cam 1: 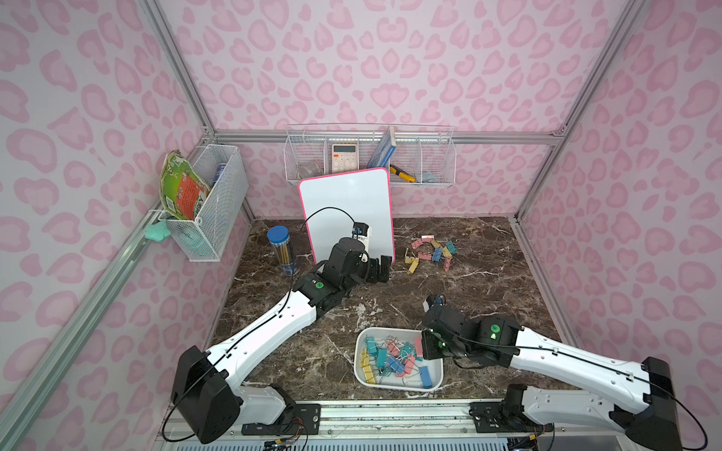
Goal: Put the binder clips in the storage box
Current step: Place the binder clip in the storage box, then pick up the binder clip at the center of the board.
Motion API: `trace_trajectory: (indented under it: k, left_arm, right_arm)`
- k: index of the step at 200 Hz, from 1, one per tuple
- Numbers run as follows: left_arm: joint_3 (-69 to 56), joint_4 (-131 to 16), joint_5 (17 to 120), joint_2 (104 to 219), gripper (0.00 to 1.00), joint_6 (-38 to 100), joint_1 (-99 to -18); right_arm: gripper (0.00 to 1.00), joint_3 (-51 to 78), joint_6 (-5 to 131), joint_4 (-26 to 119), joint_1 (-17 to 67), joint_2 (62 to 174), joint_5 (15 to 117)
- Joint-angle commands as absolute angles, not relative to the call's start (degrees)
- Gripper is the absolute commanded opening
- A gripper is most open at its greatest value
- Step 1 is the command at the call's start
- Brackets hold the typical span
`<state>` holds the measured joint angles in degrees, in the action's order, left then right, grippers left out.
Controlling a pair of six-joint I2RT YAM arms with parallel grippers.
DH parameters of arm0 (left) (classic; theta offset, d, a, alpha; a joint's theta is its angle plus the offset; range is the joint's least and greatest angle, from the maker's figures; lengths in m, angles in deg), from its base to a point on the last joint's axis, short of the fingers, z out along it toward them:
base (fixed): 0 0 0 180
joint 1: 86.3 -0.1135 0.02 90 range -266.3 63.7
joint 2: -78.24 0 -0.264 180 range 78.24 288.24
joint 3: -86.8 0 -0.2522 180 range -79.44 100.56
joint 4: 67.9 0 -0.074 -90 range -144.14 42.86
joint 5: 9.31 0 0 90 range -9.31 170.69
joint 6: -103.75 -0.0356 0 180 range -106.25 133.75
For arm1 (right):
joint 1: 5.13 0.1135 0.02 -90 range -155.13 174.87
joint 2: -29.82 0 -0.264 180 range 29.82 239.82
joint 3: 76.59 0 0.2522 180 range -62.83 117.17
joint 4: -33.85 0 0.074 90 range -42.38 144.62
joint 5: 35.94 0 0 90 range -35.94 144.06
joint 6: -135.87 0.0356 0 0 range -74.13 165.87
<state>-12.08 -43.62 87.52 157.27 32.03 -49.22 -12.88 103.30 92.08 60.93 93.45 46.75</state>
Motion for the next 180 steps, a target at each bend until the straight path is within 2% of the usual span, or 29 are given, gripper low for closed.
trace_trajectory:
  k: [1, 16, 34, 49, 71, 97, 114, 144, 180]
  left_arm:
    - [-9.3, -45.1, 85.0, 160.7, 0.96, 32.0, -49.8]
    - [-6.8, -45.1, 83.7, 163.8, 0.94, 31.3, -49.9]
    - [-3.8, -44.9, 84.0, 168.0, 0.89, 30.9, -50.0]
    - [-0.5, -45.0, 83.6, 172.2, 0.83, 29.5, -50.0]
    - [6.1, -44.8, 81.8, 179.3, 0.71, 27.3, -50.0]
    - [18.5, -38.5, 77.0, 189.8, 0.64, 24.8, -49.9]
    - [28.2, -31.8, 74.5, 197.3, 0.61, 21.6, -49.5]
    - [41.1, -20.9, 79.3, 208.2, 0.55, 17.1, -48.2]
    - [59.7, -5.8, 81.2, 220.7, 0.54, 16.0, -48.0]
  right_arm:
    - [0.0, -17.1, 109.8, 91.0, 62.8, 93.5, 49.9]
    - [0.01, -18.7, 110.2, 90.7, 62.9, 94.4, 49.8]
    - [0.35, -17.1, 110.0, 93.0, 62.7, 94.4, 45.9]
    - [0.47, -13.4, 110.0, 95.0, 61.9, 93.4, 41.3]
    - [0.5, -10.4, 106.4, 91.9, 57.7, 89.7, 34.3]
    - [0.49, -12.6, 97.7, 82.9, 43.7, 85.9, 41.4]
    - [0.48, -14.4, 96.0, 79.0, 39.0, 83.8, 44.6]
    - [0.49, -16.5, 95.9, 78.2, 35.9, 80.9, 46.6]
    - [0.49, -19.3, 97.4, 76.9, 35.8, 78.7, 47.9]
